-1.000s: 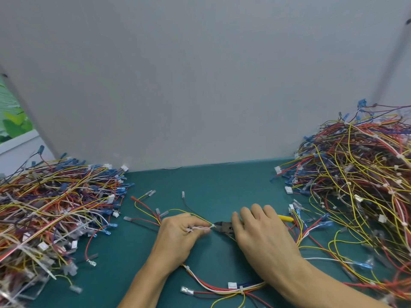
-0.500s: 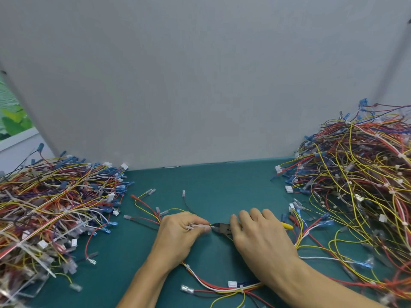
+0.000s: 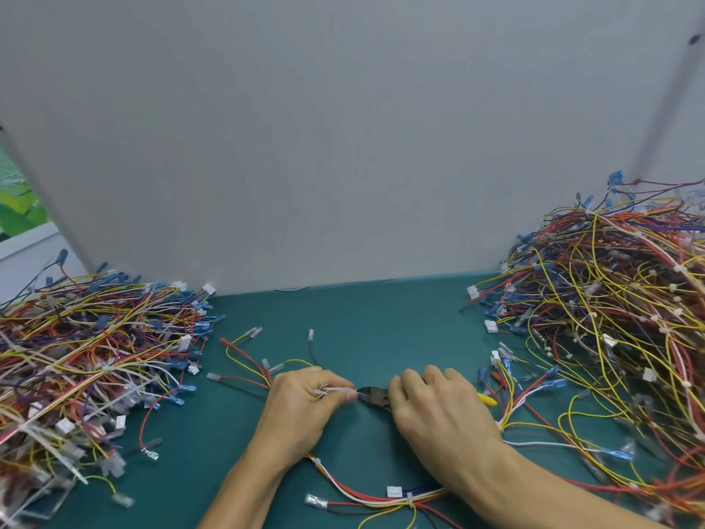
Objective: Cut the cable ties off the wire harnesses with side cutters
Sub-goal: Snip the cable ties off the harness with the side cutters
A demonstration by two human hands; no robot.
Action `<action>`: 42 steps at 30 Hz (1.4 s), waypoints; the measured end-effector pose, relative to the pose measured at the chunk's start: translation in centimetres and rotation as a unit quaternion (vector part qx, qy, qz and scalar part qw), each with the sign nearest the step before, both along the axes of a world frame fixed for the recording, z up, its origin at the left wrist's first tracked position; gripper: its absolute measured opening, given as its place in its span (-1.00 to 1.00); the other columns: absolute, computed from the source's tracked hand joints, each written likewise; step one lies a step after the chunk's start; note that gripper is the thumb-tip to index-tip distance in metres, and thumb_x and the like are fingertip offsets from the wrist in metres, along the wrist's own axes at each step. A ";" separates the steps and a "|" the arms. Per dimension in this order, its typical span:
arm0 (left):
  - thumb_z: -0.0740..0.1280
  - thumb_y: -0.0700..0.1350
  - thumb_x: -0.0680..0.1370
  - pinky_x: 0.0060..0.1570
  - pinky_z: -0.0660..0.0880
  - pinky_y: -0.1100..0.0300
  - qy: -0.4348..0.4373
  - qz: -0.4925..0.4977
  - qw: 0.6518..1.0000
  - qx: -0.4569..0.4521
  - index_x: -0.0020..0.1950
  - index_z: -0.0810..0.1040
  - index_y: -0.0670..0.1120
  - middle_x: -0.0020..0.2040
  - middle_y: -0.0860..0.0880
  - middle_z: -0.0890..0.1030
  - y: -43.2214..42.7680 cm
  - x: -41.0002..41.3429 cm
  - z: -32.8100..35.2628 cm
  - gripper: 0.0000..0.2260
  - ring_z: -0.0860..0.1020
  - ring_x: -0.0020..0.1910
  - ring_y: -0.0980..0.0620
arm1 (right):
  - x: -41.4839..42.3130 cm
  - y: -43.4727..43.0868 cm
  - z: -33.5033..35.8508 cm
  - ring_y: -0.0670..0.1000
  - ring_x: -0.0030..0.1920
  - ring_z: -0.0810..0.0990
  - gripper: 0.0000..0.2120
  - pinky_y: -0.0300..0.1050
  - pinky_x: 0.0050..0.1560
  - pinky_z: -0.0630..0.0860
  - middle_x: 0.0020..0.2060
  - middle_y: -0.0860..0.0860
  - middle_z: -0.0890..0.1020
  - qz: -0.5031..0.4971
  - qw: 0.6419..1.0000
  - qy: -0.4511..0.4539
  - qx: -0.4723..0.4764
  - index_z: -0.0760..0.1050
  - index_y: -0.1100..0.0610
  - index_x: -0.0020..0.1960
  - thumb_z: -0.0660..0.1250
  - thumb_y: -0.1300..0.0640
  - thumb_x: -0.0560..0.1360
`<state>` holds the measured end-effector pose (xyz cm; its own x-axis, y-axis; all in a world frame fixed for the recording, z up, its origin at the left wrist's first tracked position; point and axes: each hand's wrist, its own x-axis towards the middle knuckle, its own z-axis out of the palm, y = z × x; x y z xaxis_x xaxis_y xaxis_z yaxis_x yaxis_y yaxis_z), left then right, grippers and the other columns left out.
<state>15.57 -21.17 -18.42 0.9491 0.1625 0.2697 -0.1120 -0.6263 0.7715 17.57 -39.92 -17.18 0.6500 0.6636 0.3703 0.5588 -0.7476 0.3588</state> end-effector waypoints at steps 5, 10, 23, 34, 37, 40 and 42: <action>0.51 -0.22 0.40 -0.21 0.43 0.44 0.001 0.000 1.000 -0.009 -0.31 0.67 0.12 -0.30 0.20 0.66 0.0 -0.1 0.0 -0.77 0.61 -0.24 0.23 | 0.2 0.2 0.4 0.05 -0.60 0.43 -0.67 -0.16 -0.63 0.27 -0.58 0.06 0.44 -0.014 0.998 0.052 0.012 0.50 0.13 -0.47 0.62 0.16 -0.09; 0.46 -0.20 0.45 -0.22 0.42 0.41 -0.030 0.010 0.999 0.037 -0.29 0.65 0.06 -0.31 0.21 0.64 0.0 -0.9 2.2 -0.82 0.59 -0.24 0.22 | 0.4 0.2 1.4 0.06 -0.54 0.51 -0.67 -0.20 -0.58 0.22 -0.49 0.01 0.52 -0.034 0.992 0.109 0.045 0.53 0.08 -0.39 0.62 0.14 -0.05; 0.10 -0.12 0.60 0.09 0.40 0.04 0.274 -0.156 0.876 0.366 0.09 0.40 -0.04 0.05 -0.02 0.37 -7.5 -9.4 6.3 -0.87 0.48 0.14 -0.09 | 0.2 -8.2 4.4 0.20 0.05 0.54 -0.92 -0.05 -0.16 0.35 0.04 0.12 0.54 -0.224 0.913 0.317 0.128 0.26 0.06 -0.05 0.13 0.06 0.51; 0.21 0.31 0.50 0.23 0.36 0.11 0.232 -0.017 0.934 0.270 0.24 0.41 0.15 0.18 0.15 0.43 -4.0 -10.9 7.2 -0.60 0.40 0.24 0.12 | -0.9 -7.4 2.3 0.18 0.11 0.57 -0.59 -0.03 -0.10 0.39 0.09 0.09 0.59 -0.270 0.893 0.311 0.182 0.45 0.05 0.05 0.21 -0.28 0.48; 0.15 0.26 0.56 0.05 0.46 0.08 0.237 0.171 0.922 0.255 0.05 0.50 0.01 0.06 0.00 0.57 -2.3 -8.5 6.3 -0.65 0.52 0.12 -0.07 | -1.0 -6.8 2.0 0.17 0.06 0.56 -0.73 -0.05 -0.15 0.36 0.03 0.06 0.59 -0.285 0.885 0.308 0.202 0.37 0.04 -0.07 0.27 -0.15 0.44; 0.30 0.24 0.48 0.00 0.46 0.09 0.306 0.209 0.901 0.225 0.08 0.48 -0.02 0.10 -0.07 0.58 -2.1 -6.5 5.1 -0.63 0.54 0.12 -0.14 | -0.8 -6.7 1.8 0.14 -0.05 0.53 -0.85 -0.06 -0.20 0.37 -0.09 0.03 0.54 -0.296 0.864 0.328 0.243 0.32 0.04 -0.16 0.26 0.01 0.39; 0.40 0.13 0.42 -0.06 0.44 0.12 0.299 0.228 0.903 0.207 0.04 0.45 0.00 0.08 -0.06 0.58 -2.2 -5.6 4.3 -0.68 0.55 0.08 -0.13 | -0.7 -6.6 1.8 0.16 -0.02 0.53 -0.87 -0.04 -0.17 0.40 -0.06 0.04 0.54 -0.296 0.847 0.340 0.282 0.36 0.03 -0.12 0.26 0.02 0.39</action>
<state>10.00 -23.37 -14.13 0.8053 0.5759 -0.1412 0.5893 -0.7511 0.2977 16.89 -46.56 -15.38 0.9972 -0.0108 -0.0739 -0.0397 -0.9143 -0.4031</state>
